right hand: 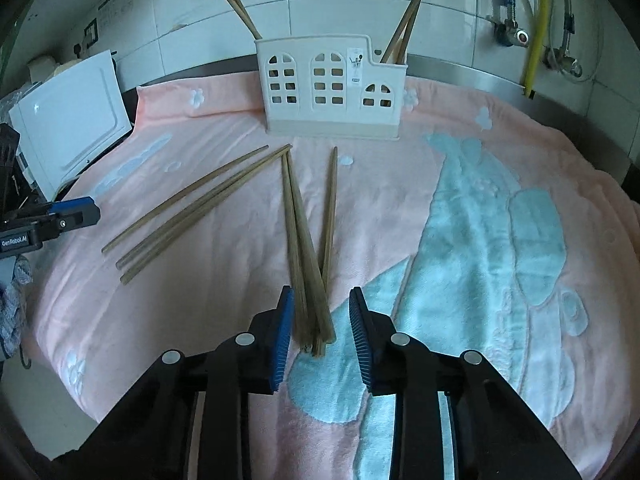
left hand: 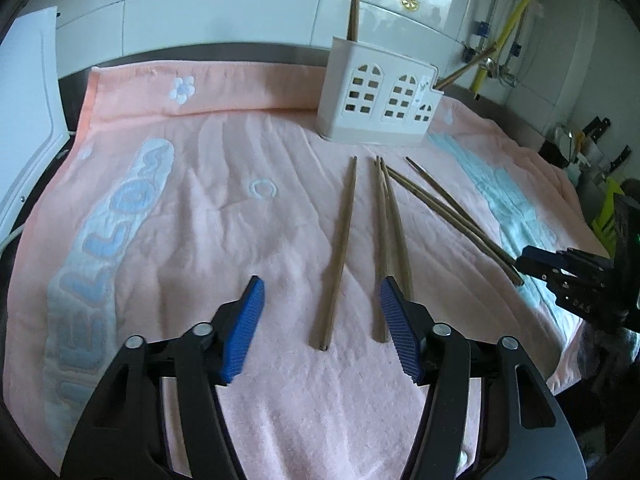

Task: Organize utensils
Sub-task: 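Close the left gripper on a chopstick while the right gripper grasps another chopstick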

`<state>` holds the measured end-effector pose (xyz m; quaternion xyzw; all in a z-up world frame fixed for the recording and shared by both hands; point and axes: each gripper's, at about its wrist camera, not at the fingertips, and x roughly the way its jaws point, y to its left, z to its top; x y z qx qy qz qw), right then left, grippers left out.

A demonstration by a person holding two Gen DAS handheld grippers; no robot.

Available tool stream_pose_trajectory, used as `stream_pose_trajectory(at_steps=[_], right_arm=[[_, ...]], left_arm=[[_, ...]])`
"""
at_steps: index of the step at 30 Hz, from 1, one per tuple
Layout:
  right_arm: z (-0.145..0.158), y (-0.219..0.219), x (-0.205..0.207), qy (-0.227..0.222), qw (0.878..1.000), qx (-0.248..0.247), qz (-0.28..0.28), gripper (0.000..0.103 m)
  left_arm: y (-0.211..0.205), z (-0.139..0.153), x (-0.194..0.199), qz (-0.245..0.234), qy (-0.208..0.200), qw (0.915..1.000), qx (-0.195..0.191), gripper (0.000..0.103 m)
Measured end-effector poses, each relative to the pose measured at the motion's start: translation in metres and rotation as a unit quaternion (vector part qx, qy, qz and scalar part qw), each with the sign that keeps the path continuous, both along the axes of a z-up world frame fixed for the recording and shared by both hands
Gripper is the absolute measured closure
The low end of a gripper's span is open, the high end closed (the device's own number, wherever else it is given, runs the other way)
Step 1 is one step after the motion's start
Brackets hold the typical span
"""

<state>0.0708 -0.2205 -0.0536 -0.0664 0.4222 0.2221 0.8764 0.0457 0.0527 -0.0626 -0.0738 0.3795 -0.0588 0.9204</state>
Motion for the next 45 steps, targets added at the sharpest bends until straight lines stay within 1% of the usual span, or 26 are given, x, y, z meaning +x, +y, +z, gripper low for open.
stream_pose_trajectory(at_steps=[1, 4, 6, 11, 14, 16, 20, 23, 24, 25, 26, 30, 38, 40, 42, 43, 45], right_arm=[[0.000, 0.000, 0.001, 0.001, 1.000, 0.001, 0.000, 0.080], [-0.002, 0.001, 0.003, 0.003, 1.000, 0.004, 0.001, 0.084], [-0.003, 0.001, 0.004, 0.004, 1.000, 0.003, 0.001, 0.085], [-0.006, 0.002, 0.009, 0.006, 1.000, 0.001, 0.004, 0.087], [-0.007, 0.007, 0.013, 0.004, 1.000, -0.004, 0.012, 0.088], [-0.008, 0.010, 0.016, 0.004, 1.000, -0.007, 0.017, 0.091], [-0.011, 0.013, 0.019, 0.005, 1.000, -0.008, 0.020, 0.092], [-0.011, 0.012, 0.020, 0.005, 1.000, -0.009, 0.020, 0.092], [-0.012, 0.012, 0.020, 0.005, 1.000, -0.010, 0.020, 0.092], [-0.012, 0.011, 0.021, 0.005, 1.000, -0.012, 0.020, 0.092], [-0.013, 0.011, 0.022, 0.005, 1.000, -0.014, 0.021, 0.092], [-0.014, 0.009, 0.022, 0.003, 1.000, -0.019, 0.024, 0.092], [-0.013, 0.009, 0.019, -0.002, 1.000, -0.017, 0.023, 0.093], [-0.009, 0.008, 0.016, -0.007, 1.000, -0.013, 0.022, 0.094], [-0.003, 0.008, 0.014, -0.013, 1.000, -0.009, 0.021, 0.094], [0.000, 0.007, 0.013, -0.017, 1.000, -0.006, 0.022, 0.094], [0.007, 0.007, 0.011, -0.024, 0.999, -0.002, 0.023, 0.095]], left_arm=[[-0.002, -0.002, 0.001, -0.003, 0.004, 1.0000, -0.001, 0.052], [-0.005, -0.008, 0.004, -0.009, 0.013, 0.9999, -0.002, 0.057], [-0.007, -0.010, 0.005, -0.013, 0.016, 0.9998, -0.004, 0.062], [-0.010, -0.014, 0.011, -0.020, 0.023, 0.9995, 0.000, 0.070], [-0.010, -0.017, 0.014, -0.020, 0.026, 0.9994, -0.001, 0.070], [-0.011, -0.019, 0.015, -0.022, 0.029, 0.9994, -0.002, 0.070], [-0.013, -0.022, 0.018, -0.025, 0.033, 0.9992, -0.001, 0.070], [-0.015, -0.025, 0.021, -0.029, 0.036, 0.9989, 0.001, 0.073], [-0.016, -0.026, 0.022, -0.031, 0.037, 0.9988, 0.002, 0.075], [-0.017, -0.026, 0.023, -0.033, 0.038, 0.9988, 0.003, 0.080], [-0.018, -0.027, 0.024, -0.034, 0.039, 0.9986, 0.006, 0.081], [-0.020, -0.030, 0.027, -0.033, 0.042, 0.9985, 0.014, 0.084], [-0.022, -0.031, 0.031, -0.024, 0.046, 0.9985, 0.016, 0.084], [-0.023, -0.031, 0.032, -0.022, 0.046, 0.9985, 0.023, 0.091], [-0.022, -0.030, 0.032, -0.020, 0.045, 0.9986, 0.019, 0.096], [-0.020, -0.028, 0.032, -0.019, 0.044, 0.9988, 0.011, 0.096], [-0.020, -0.024, 0.030, -0.019, 0.037, 0.9991, 0.007, 0.096]])
